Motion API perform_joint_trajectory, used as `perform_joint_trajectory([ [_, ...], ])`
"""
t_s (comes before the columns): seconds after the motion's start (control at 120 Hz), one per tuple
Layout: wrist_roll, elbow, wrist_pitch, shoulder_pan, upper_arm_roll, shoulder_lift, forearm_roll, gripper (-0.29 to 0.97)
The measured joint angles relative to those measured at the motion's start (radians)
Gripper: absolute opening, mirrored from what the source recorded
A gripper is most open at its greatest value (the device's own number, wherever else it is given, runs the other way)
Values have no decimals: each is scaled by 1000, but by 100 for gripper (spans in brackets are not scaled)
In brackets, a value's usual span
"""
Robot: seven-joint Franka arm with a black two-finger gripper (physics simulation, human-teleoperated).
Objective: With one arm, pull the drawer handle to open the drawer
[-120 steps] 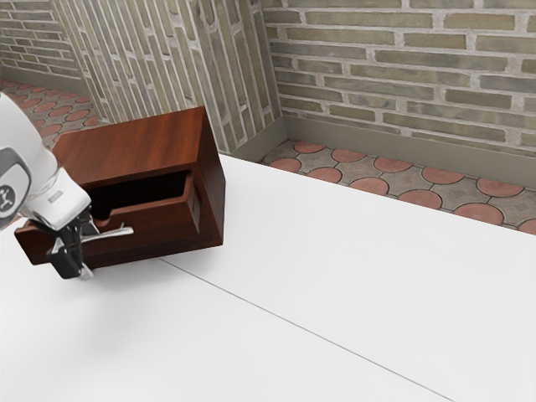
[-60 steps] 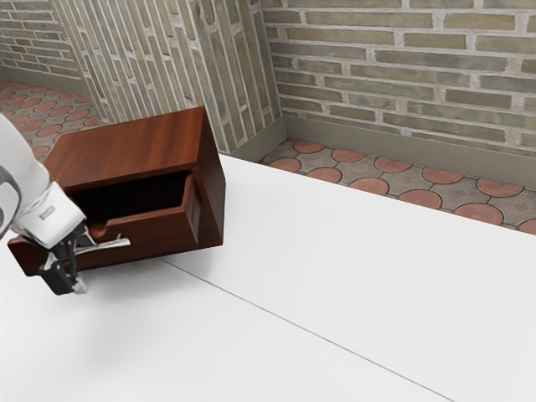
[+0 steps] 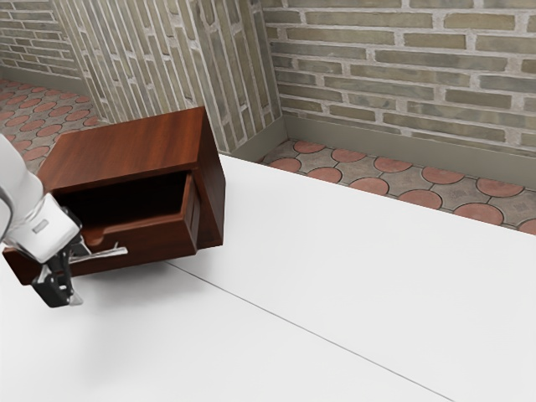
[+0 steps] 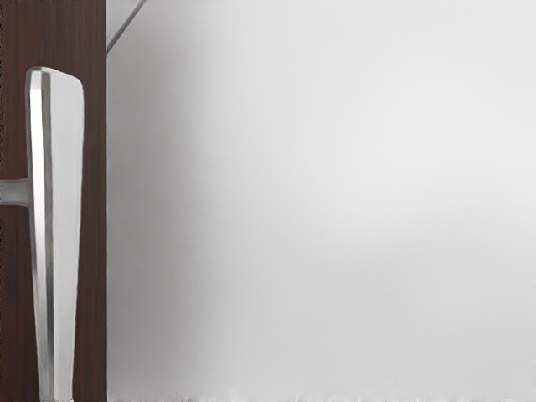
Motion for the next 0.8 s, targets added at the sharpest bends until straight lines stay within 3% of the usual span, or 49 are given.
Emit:
perform_joint_trajectory([
  [0.167, 0, -28, 4, 9, -16, -34, -1, 66],
  [0.433, -1, -73, 7, 6, -23, -103, 1, 51],
  [0.675, -2, -68, 6, 17, -45, -134, -7, 62],
  [0.8, -8, 26, -17, 17, -66, -126, -29, 65],
])
